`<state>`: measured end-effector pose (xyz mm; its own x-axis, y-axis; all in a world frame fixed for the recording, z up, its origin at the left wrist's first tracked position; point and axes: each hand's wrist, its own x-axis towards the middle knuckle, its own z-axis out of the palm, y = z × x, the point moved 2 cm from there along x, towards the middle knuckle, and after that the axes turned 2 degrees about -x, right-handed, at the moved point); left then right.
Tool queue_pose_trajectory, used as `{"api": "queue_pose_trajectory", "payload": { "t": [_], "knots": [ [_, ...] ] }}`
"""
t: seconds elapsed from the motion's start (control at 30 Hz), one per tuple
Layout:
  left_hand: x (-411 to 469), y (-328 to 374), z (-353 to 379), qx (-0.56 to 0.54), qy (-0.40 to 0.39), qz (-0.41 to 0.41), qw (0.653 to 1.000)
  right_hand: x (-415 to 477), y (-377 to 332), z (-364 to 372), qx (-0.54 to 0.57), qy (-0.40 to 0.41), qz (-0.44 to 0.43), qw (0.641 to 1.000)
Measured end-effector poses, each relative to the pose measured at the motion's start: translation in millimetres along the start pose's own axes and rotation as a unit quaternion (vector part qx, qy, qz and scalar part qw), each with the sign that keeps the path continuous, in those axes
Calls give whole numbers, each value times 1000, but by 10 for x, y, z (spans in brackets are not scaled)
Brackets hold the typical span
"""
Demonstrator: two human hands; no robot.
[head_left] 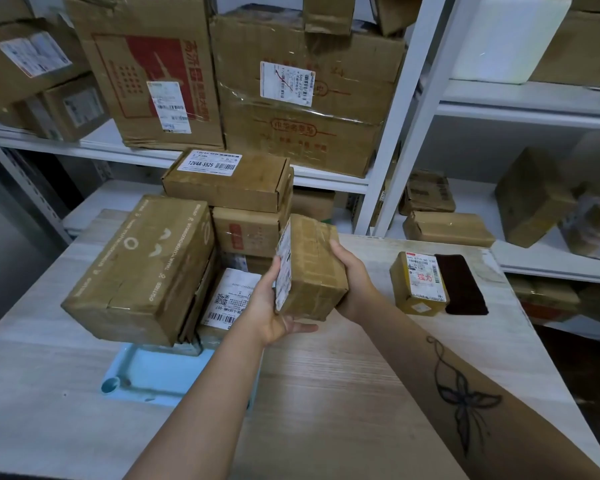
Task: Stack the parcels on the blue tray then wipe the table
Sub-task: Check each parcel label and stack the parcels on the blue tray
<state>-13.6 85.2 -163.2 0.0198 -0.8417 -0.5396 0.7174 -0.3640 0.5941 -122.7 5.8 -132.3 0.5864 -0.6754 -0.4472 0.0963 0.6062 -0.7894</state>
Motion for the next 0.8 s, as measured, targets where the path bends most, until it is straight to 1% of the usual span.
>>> {"api": "queue_pose_trajectory", "payload": {
  "t": [0.07,0.13,0.23,0.27,0.33,0.43,0.5,0.57,0.67,0.73,0.8],
  "knots": [
    [14,5,-12,31,28,-2,999,5,2,-17,20,6,1,1000],
    [2,21,-17,67,85,10,994,-14,-9,-14,26,14,-12,1000],
    [-30,53,-19,116,145,42,982,25,16,-70,-1,62,-42,997],
    [-41,71,-15,125,150,48,979,26,19,-75,-13,77,-57,995],
    [-78,100,21,142,141,51,978,29,41,-71,-25,77,-85,993],
    [-137,116,98,167,118,59,977,8,55,-24,-28,70,-108,991],
    [-144,111,125,169,116,85,975,-1,78,-4,-55,85,-116,988],
    [-118,112,114,143,139,127,972,-4,103,0,-99,106,-108,983],
    [-136,143,123,157,170,170,958,-5,132,-7,-126,128,-92,980],
    [-153,159,129,145,162,167,962,-6,142,-24,-130,143,-76,978],
    [-193,177,159,138,126,143,972,-2,136,-57,-133,164,-68,975]
  ]
}}
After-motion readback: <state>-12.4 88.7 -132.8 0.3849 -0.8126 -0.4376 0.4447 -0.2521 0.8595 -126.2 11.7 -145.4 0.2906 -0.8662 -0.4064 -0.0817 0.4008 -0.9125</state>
